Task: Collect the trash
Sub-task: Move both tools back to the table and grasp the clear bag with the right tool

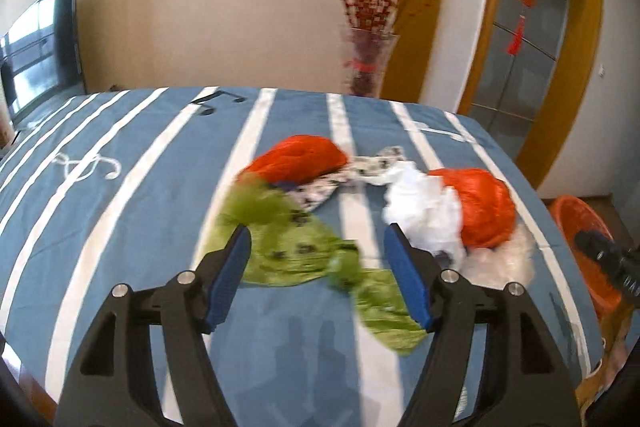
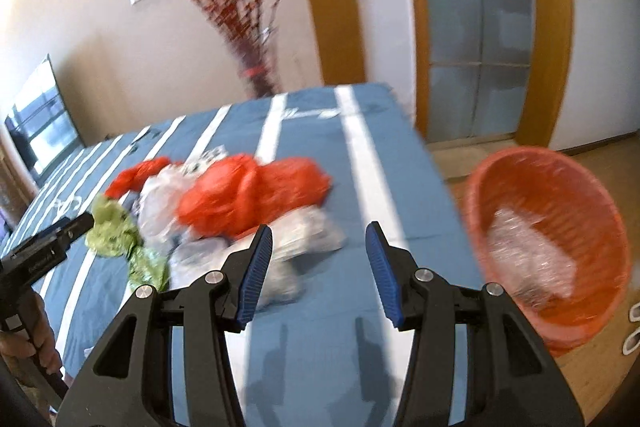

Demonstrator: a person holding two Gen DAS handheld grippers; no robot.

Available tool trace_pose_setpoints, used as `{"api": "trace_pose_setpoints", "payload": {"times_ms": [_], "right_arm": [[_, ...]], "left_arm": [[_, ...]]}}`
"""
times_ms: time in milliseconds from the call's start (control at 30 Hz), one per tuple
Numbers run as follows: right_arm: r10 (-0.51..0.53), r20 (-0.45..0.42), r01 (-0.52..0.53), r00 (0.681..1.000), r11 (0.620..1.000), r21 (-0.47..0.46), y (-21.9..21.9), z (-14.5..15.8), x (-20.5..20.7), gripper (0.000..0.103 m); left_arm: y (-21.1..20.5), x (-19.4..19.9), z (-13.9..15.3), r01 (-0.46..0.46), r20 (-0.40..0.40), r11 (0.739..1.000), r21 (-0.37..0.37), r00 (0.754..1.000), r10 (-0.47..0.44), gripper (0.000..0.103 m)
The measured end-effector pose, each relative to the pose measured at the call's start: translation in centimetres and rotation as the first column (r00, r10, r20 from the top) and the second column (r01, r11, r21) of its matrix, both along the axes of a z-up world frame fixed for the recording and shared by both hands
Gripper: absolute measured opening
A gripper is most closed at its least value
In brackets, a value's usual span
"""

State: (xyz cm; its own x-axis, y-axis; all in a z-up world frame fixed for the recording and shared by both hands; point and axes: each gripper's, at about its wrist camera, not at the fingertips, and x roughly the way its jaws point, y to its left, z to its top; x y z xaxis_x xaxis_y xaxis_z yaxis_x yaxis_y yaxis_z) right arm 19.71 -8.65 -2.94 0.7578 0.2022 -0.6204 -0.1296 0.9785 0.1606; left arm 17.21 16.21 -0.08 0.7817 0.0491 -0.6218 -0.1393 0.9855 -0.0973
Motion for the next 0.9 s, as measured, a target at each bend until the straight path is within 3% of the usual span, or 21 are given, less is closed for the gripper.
{"api": "trace_pose_setpoints", "payload": {"times_ms": [167,267,467,633,733,900], "right_arm": [[0.019,-0.048,-0.020,0.999,1.000,-0.007,2.5,-1.5,1.1,0.051],[0.005,-0.074,-0.004,0.997,1.000,0.005,3.1,-2.4,1.7,0.059],[-0.023,-0.130,0.027,0.991,0.999,0.029,3.2,-3.8,2.6,0.062],[0.022,-0.156,-0.012,0.988,0.998,0.068,3.8,-4.4,2.6,0.062],[0.054,-0.167,-0.036,0.985,0.993,0.108,4.0,-4.6,2.7,0.054],[0.092,-0.163,-0.071,0.982,0.989,0.131,4.2,-4.4,2.3,0.029]], "left_arm": [[2.0,-0.9,-0.2,-0.038,0.001,0.999,-0.014,0.999,0.038,0.069],[2.7,-1.0,-0.5,-0.051,0.000,0.999,-0.017,0.999,0.051,0.070],[4.1,-1.3,-1.2,-0.074,-0.007,0.997,-0.029,0.997,0.073,0.070],[4.2,-1.2,-1.4,-0.078,-0.014,0.996,-0.039,0.997,0.078,0.070],[4.0,-1.1,-1.4,-0.073,-0.015,0.996,-0.041,0.997,0.073,0.070],[3.2,-0.8,-1.3,-0.054,-0.015,0.997,-0.050,0.998,0.053,0.070]]}}
